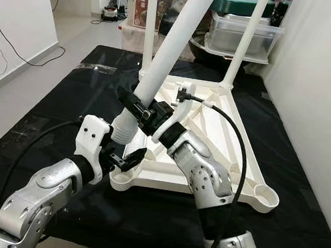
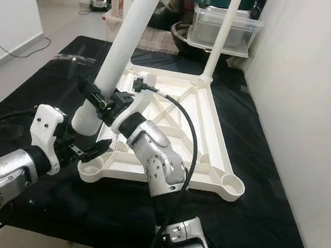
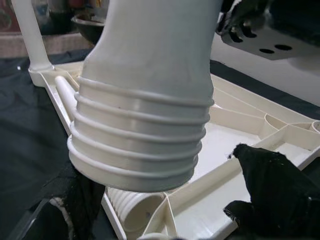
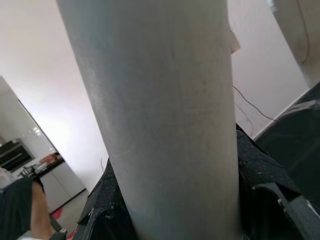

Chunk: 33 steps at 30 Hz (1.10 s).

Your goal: Building children table

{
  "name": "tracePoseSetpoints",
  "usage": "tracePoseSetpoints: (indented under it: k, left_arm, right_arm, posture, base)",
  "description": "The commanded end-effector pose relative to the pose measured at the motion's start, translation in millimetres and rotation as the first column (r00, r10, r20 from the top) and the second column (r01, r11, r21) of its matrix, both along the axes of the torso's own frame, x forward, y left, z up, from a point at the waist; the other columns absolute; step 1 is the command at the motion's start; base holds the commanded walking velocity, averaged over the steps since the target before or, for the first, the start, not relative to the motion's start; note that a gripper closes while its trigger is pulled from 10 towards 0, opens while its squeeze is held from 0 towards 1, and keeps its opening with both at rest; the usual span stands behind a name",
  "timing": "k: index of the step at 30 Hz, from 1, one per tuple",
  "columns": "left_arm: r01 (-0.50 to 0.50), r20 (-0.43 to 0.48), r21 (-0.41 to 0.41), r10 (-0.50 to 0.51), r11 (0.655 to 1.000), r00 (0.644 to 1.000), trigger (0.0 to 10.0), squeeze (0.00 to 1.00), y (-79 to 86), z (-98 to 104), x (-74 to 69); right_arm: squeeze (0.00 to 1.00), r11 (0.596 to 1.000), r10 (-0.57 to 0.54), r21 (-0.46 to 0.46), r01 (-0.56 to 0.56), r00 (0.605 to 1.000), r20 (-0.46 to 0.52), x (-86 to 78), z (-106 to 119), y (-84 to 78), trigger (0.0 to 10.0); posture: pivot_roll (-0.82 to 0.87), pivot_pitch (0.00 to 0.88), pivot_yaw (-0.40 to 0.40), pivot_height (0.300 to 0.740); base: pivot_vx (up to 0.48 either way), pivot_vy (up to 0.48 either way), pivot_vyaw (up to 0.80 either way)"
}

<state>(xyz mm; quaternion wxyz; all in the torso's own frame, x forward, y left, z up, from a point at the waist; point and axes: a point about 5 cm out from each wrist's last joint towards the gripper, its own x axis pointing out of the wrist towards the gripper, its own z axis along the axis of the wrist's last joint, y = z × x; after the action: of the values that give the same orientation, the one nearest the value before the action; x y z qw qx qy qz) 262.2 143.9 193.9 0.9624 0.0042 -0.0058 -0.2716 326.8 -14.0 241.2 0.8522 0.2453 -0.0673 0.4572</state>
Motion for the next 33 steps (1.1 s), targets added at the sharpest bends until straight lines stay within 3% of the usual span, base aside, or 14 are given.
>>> tracePoseSetpoints:
  k: [1,8,17,33]
  left_arm:
    - [0.006,0.016,0.006,-0.006,1.0,1.0,10.0,0.0,-0.6,0.9,-2.5]
    - [0.008,0.013,0.01,-0.009,1.0,1.0,10.0,0.0,-0.9,-0.6,-2.3]
    - [0.007,0.003,0.014,-0.007,1.0,1.0,10.0,0.0,0.9,-3.6,-2.3]
    - [0.012,-0.004,-0.001,-0.012,1.0,1.0,10.0,0.0,-1.6,-3.0,-0.2]
  right_arm:
    - [0.0,1.0,0.006,0.031,-0.006,1.0,-0.023,6.4,7.1,-5.6,0.0]
    - [0.0,0.999,0.002,0.044,-0.001,1.0,-0.026,8.4,11.2,-10.1,0.0]
    - [0.0,0.999,0.045,0.019,-0.046,0.998,0.039,2.5,22.3,-13.5,0.0]
    - [0.0,0.996,0.059,-0.066,-0.054,0.994,0.087,-8.7,15.1,-24.0,0.0]
  posture:
    - [0.1,0.0,-0.089,0.74]
    - [0.1,0.0,-0.086,0.74]
    - [0.1,0.0,-0.087,0.74]
    - [0.05,0.0,-0.042,0.74]
  base:
    - [0.0,0.0,0.0]
    - [0.0,0.0,0.0]
    - [0.0,0.0,0.0]
    - [0.0,0.0,0.0]
